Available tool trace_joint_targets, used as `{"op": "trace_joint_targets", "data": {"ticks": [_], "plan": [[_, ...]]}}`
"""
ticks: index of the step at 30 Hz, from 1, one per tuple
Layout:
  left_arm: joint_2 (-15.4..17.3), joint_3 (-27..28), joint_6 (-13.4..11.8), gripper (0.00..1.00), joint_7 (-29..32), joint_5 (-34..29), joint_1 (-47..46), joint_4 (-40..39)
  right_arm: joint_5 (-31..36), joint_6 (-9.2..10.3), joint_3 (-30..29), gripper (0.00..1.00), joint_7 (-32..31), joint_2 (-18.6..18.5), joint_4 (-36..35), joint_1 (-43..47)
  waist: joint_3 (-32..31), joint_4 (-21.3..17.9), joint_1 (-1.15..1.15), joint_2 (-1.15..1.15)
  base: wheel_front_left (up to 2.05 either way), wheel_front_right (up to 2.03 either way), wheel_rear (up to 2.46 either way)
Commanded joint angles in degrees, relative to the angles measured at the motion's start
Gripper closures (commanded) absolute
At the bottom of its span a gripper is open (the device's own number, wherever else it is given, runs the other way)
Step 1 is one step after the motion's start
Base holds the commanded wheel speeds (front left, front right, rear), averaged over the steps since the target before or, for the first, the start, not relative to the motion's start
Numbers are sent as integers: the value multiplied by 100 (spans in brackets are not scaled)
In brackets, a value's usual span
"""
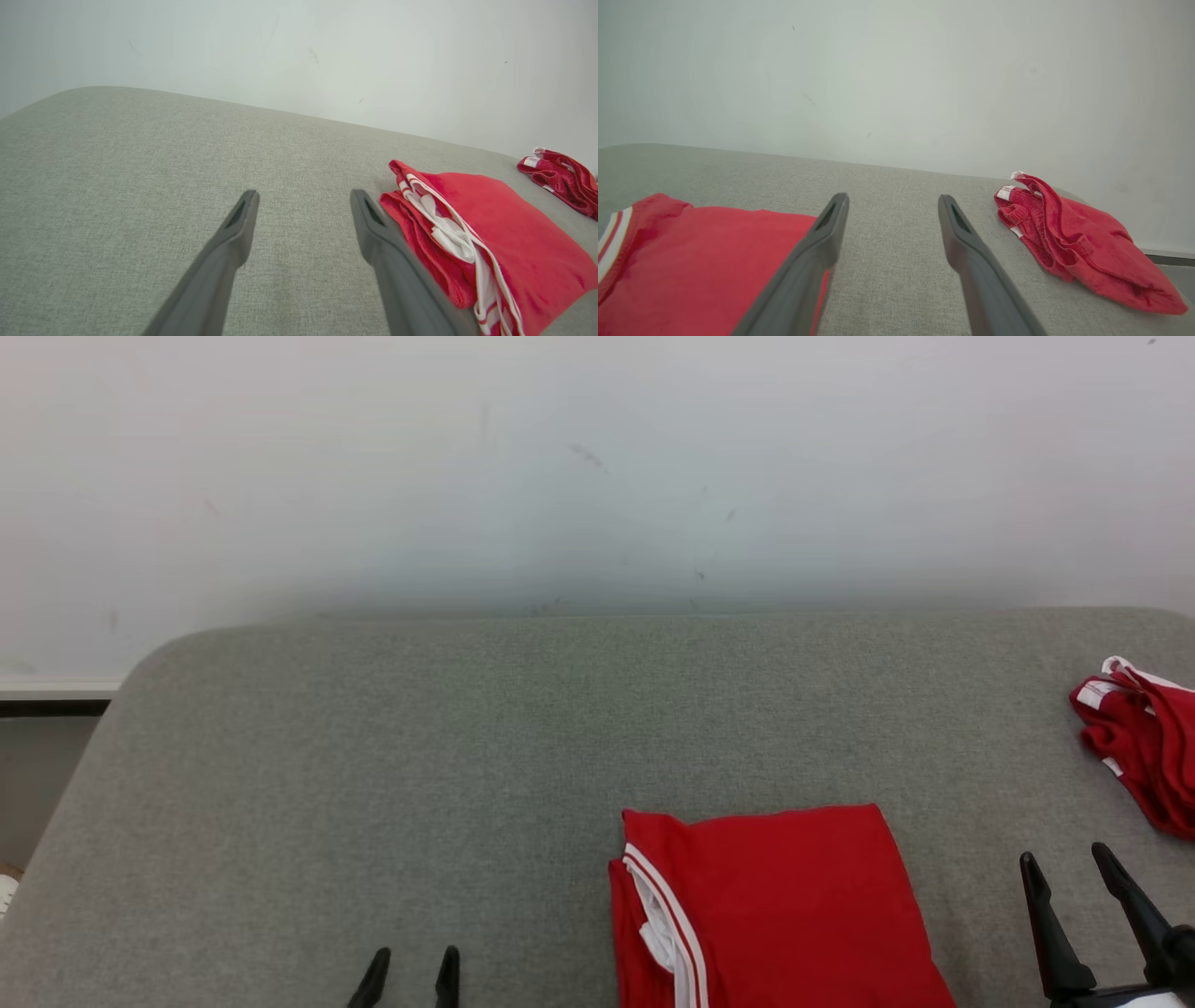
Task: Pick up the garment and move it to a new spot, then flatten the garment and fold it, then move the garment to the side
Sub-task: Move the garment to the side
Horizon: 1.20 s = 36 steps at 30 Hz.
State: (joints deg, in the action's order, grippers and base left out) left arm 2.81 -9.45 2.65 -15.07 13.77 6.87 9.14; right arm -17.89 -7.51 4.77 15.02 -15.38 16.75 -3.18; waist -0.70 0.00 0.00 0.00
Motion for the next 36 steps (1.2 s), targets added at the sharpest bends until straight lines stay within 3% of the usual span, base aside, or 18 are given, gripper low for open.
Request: {"op": "trace_joint_targets", "data": {"ticks": [1, 11, 22, 33, 34, 35, 36], "plan": [[20, 17, -12, 0, -10, -5, 29, -28, -129, 8, -10, 0, 12, -11, -18, 73, 14, 21, 0, 0, 0, 0, 0], [20, -26, -14, 0, -10, -13, -116, -161, -1164, 8, 348, 0, -736, -167, 110, -238, 304, 170, 0, 0, 0, 0, 0], [20, -165, -55, 0, -10, 98, -321, -118, -2664, 8, 673, 0, -2741, -352, 249, -444, 568, 519, 0, 0, 0, 0, 0], [21, -288, -93, 0, -10, 159, -473, -95, -3240, 8, 806, 0, -3921, -255, 463, -767, 772, 815, 0, 0, 0, 0, 0], [20, -303, -103, 0, -10, 179, -491, -93, -3263, 8, 803, 38, -3943, -261, 473, -800, 779, 837, 0, 0, 0, 0, 0], [20, -319, -105, 0, -10, 193, -505, -91, -3293, 8, 816, 100, -3959, -269, 473, -837, 784, 855, 0, 0, 0, 0, 0], [20, -335, -119, 0, -10, 205, -516, -91, -3304, 7, 863, 100, -3945, -278, 418, -866, 788, 869, 0, 0, 0, 0, 0]]}}
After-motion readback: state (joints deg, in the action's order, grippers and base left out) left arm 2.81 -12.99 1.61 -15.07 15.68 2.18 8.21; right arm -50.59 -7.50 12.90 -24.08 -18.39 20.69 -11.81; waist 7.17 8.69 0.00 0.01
